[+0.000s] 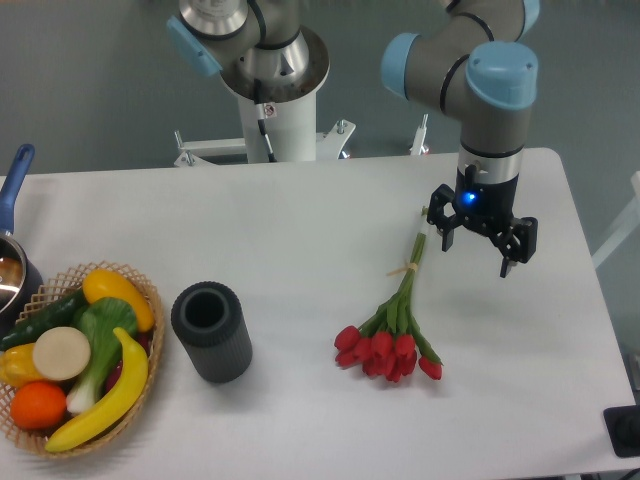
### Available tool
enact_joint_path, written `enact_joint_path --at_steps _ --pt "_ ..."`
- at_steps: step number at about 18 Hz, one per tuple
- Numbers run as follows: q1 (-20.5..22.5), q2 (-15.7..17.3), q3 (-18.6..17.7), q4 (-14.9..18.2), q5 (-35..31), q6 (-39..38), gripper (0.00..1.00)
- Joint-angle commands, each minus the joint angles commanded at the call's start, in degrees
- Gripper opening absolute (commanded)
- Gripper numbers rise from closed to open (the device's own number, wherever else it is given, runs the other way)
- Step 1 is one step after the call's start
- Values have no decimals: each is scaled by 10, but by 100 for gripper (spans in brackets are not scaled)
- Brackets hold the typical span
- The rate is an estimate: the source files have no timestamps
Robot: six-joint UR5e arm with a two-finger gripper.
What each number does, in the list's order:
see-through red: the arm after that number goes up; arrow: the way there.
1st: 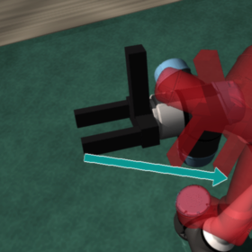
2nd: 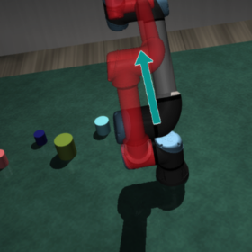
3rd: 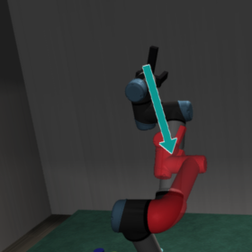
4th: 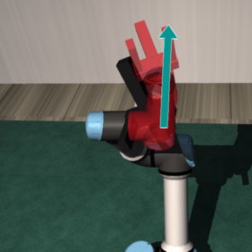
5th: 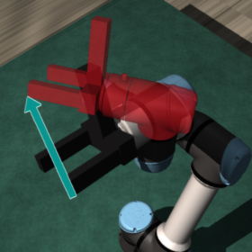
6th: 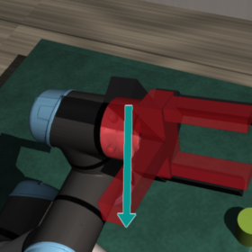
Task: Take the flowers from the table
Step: 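Move the open gripper over the green tulip stems and lower it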
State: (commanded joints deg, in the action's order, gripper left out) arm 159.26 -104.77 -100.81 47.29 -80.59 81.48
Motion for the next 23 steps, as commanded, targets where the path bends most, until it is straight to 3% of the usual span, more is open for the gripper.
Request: enact_joint_path --at_steps 5,12,23 --pt "1 -1 -4 0 14 -4 100" --pt "-8 0 -23 -8 16 -90 100" --pt "-37 7 -98 -38 21 -157 100"
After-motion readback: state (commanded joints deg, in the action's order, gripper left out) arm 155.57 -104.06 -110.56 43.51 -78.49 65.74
